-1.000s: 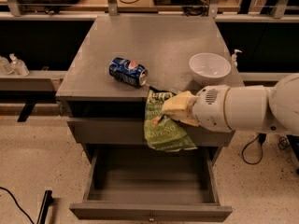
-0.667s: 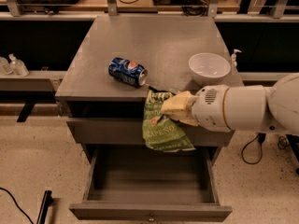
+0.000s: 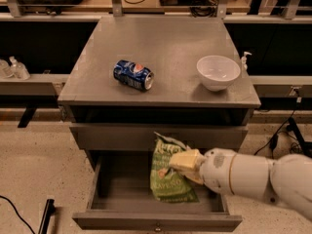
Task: Place green jalapeno chip bag into middle drawer
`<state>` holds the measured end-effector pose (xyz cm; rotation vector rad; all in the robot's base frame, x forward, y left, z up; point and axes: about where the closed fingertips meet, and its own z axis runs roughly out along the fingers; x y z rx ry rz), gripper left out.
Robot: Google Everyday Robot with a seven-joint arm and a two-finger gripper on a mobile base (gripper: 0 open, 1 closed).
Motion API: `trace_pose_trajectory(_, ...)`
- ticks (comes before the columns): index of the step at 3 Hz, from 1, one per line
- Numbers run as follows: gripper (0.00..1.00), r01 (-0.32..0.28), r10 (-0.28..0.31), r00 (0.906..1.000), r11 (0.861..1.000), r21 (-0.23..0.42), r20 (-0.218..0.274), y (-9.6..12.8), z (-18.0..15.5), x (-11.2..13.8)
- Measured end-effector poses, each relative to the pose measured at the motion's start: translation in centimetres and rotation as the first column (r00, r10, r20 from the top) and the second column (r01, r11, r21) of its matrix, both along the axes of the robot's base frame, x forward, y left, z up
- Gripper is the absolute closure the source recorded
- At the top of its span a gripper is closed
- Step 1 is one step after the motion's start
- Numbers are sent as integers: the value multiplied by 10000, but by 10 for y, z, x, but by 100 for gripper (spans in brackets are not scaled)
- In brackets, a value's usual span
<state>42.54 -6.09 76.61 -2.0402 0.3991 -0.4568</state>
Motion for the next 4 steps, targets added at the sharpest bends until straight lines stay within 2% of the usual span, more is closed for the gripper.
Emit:
trace_pose_trajectory(1,100,221,-246,9893,9996,-188,-1436,-10,-75,-38)
trace_pose_trajectory(2,100,216,-242,9892,9996,-194,-1446,-10,-76,-39)
trace_pose_trajectory(3,100,773,-771,9825,9970,-58,-1696,-26,-106,-17)
trace_pose_trajectory(4,100,1752,-1668,9606,9844,185,-2221,-51,-159,17)
